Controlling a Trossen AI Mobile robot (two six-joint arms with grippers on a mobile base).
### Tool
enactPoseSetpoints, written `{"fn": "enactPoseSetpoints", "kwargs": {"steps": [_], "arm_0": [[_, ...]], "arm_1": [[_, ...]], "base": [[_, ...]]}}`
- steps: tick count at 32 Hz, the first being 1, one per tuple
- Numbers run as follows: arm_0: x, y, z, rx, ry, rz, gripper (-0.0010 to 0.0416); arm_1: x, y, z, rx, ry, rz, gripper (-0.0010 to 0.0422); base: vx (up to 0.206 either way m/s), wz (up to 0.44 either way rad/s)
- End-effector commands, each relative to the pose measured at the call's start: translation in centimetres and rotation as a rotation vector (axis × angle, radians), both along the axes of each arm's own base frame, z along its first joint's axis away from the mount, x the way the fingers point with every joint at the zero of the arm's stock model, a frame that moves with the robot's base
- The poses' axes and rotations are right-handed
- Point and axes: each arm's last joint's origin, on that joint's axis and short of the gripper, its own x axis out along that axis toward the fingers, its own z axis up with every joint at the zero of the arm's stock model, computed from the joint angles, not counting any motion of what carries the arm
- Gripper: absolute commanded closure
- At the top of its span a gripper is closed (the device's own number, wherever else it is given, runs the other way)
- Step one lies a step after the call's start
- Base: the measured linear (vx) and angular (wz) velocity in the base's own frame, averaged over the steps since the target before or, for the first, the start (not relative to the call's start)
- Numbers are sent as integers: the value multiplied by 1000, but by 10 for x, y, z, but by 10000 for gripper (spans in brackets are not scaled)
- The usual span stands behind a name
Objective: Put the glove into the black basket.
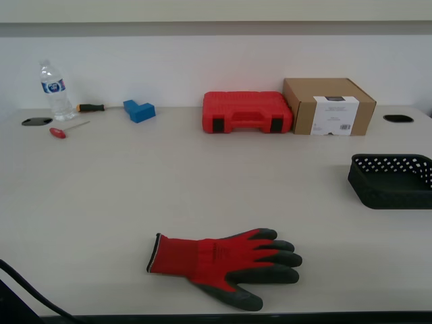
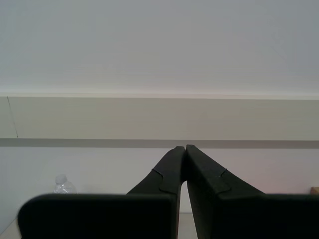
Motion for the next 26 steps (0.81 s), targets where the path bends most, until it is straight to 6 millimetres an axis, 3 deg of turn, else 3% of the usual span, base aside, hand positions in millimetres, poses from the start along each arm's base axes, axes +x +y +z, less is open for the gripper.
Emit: {"fn": "enactPoseSetpoints", "kwargs": {"steps": [1, 26], "arm_0": [[0, 0, 1, 2, -3, 0, 405], [0, 0, 1, 1, -4, 0, 405]], "arm_1": [[0, 0, 0, 1, -3, -2, 412], [0, 0, 0, 1, -3, -2, 412]], "base": [[0, 0], [0, 0]]}}
